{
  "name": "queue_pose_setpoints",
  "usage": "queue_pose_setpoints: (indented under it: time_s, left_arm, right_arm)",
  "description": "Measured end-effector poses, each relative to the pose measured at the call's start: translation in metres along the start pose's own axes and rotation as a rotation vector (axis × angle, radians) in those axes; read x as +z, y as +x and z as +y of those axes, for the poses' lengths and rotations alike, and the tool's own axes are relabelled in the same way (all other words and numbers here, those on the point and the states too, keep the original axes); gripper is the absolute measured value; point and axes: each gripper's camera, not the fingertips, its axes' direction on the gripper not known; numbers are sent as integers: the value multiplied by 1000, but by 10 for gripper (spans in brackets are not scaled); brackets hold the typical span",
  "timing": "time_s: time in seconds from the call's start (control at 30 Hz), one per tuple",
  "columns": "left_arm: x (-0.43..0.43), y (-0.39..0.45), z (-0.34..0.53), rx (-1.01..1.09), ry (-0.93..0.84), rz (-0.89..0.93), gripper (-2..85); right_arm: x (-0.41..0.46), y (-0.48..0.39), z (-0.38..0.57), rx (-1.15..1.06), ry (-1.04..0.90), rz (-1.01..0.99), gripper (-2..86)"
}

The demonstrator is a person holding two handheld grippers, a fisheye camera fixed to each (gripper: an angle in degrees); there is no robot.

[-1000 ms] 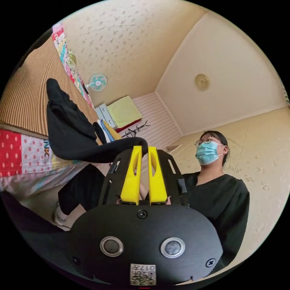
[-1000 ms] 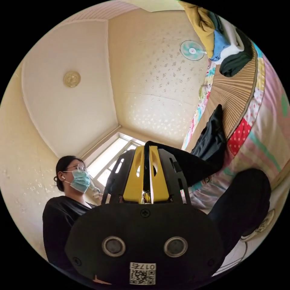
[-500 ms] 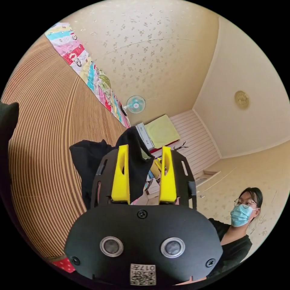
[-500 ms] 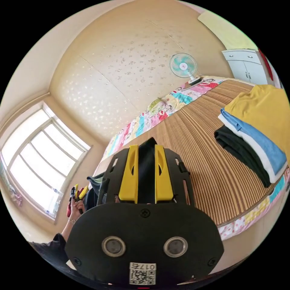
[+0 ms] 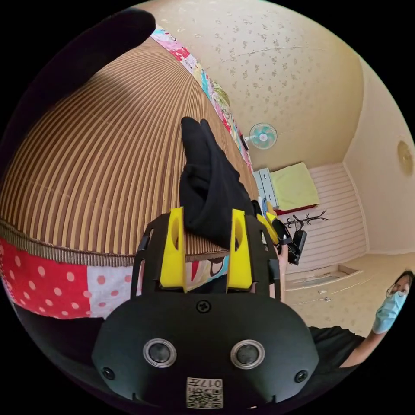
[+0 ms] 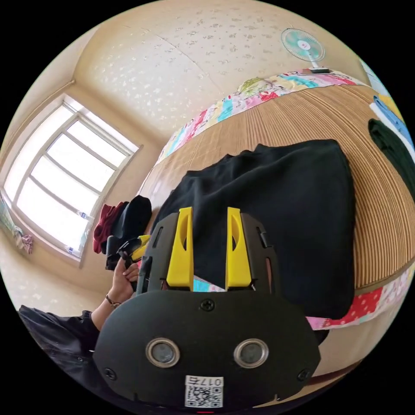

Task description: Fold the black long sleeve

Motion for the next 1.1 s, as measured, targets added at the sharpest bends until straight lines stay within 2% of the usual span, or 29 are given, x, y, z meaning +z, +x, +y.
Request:
queue_pose_setpoints:
  time_s: [0.03,0.1,0.23,0.33,0.4,0.47,0.53,0.63,0.73,0.8,0.9,1.03,1.1]
  left_arm:
    - [5,1,1,-24,-2,-6,120]
    - [6,15,4,15,31,-16,95]
    - [16,73,22,162,100,-114,79]
    - [29,107,44,240,147,-199,78]
    - [36,121,55,270,164,-235,78]
    - [42,129,64,294,157,-269,78]
    - [40,129,69,330,152,-226,89]
    - [21,118,83,381,176,-30,129]
    - [17,102,91,353,146,86,131]
    - [26,96,93,347,91,132,134]
    - [53,97,91,343,3,173,151]
    - [105,110,82,350,-126,221,174]
    - [127,118,75,354,-163,227,182]
  right_arm:
    - [9,-11,-11,-17,-32,4,129]
    - [57,-58,-56,-106,-215,53,153]
    - [138,-120,-100,-256,-427,218,186]
    - [217,-145,-112,-320,-723,305,200]
    - [265,-158,-100,-420,-897,453,193]
    - [281,-162,-90,-501,-938,614,169]
    - [275,-161,-90,-536,-913,644,138]
    - [214,-141,-115,-483,-754,485,107]
    - [110,-79,-138,-349,-515,177,99]
    - [20,2,-134,-220,-324,-99,97]
    - [-70,114,-104,-94,-80,-310,99]
    - [-127,238,-59,108,11,-201,120]
    - [-150,300,-26,277,55,-47,149]
